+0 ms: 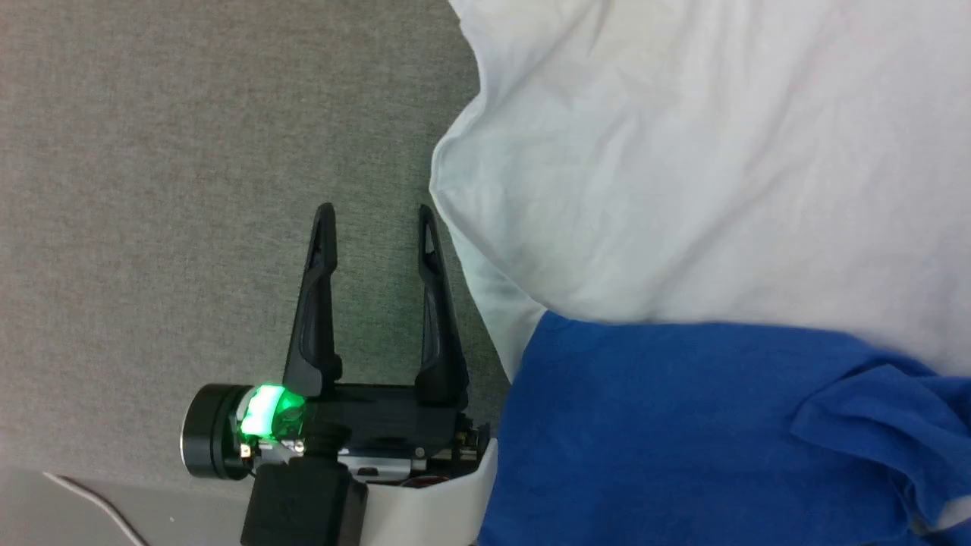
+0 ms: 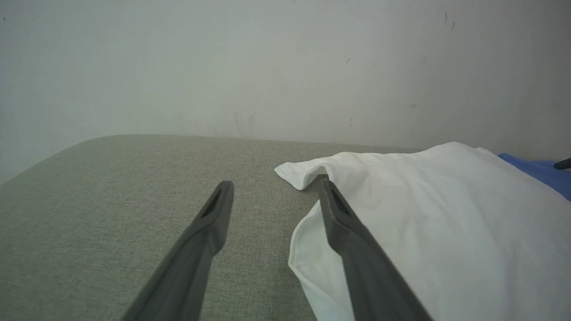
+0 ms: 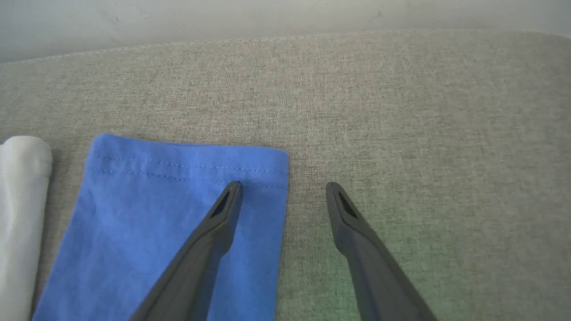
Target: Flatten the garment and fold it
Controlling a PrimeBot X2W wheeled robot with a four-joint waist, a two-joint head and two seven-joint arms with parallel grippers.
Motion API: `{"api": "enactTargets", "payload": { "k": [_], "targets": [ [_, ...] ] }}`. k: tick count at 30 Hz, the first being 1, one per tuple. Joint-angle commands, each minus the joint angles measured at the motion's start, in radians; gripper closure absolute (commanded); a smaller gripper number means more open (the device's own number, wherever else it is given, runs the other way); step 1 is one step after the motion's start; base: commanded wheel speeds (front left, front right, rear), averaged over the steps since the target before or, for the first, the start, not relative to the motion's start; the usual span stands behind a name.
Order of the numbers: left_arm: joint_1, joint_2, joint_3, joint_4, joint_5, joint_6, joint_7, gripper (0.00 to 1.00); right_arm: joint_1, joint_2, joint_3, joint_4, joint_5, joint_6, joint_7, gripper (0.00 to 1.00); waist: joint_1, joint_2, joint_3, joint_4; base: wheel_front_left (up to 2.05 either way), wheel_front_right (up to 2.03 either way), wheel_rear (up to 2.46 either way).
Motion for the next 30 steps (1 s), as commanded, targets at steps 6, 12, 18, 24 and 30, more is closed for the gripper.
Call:
{"api": "enactTargets", "payload": {
  "k": [6, 12, 18, 24, 30],
  "targets": [
    [-0.008, -0.013, 0.000, 0.002, 0.012, -0.004, -0.005, 0.00, 0.025, 0.010, -0.010, 0.010, 0.000, -0.001, 0.010, 1.00, -0.0001, 0.0000, 0.017, 0.019, 0.00, 0.00, 0.00],
    [-0.007, -0.014, 0.011, 0.023, -0.003, -0.013, -0.005, 0.00, 0.034, 0.016, -0.005, -0.026, -0.009, -0.001, -0.037, 1.00, -0.0001, 0.0000, -0.018, 0.006, 0.00, 0.00, 0.00],
    [0.007, -0.001, 0.034, 0.049, -0.025, -0.025, -0.005, 0.00, 0.056, 0.042, -0.002, -0.086, 0.023, -0.001, -0.154, 1.00, -0.0001, 0.0000, -0.113, -0.026, 0.00, 0.00, 0.00],
    [0.048, 0.037, 0.074, 0.059, -0.063, -0.037, -0.004, 0.00, 0.128, 0.043, -0.084, -0.149, 0.096, -0.001, -0.232, 1.00, -0.0001, 0.0000, -0.256, -0.055, 0.00, 0.00, 0.00],
    [0.094, 0.083, 0.112, 0.038, -0.099, -0.043, 0.011, 0.00, 0.256, -0.009, -0.241, -0.183, 0.138, -0.001, -0.258, 1.00, -0.0001, 0.0000, -0.353, -0.076, 0.00, 0.00, 0.00]
  ]
}}
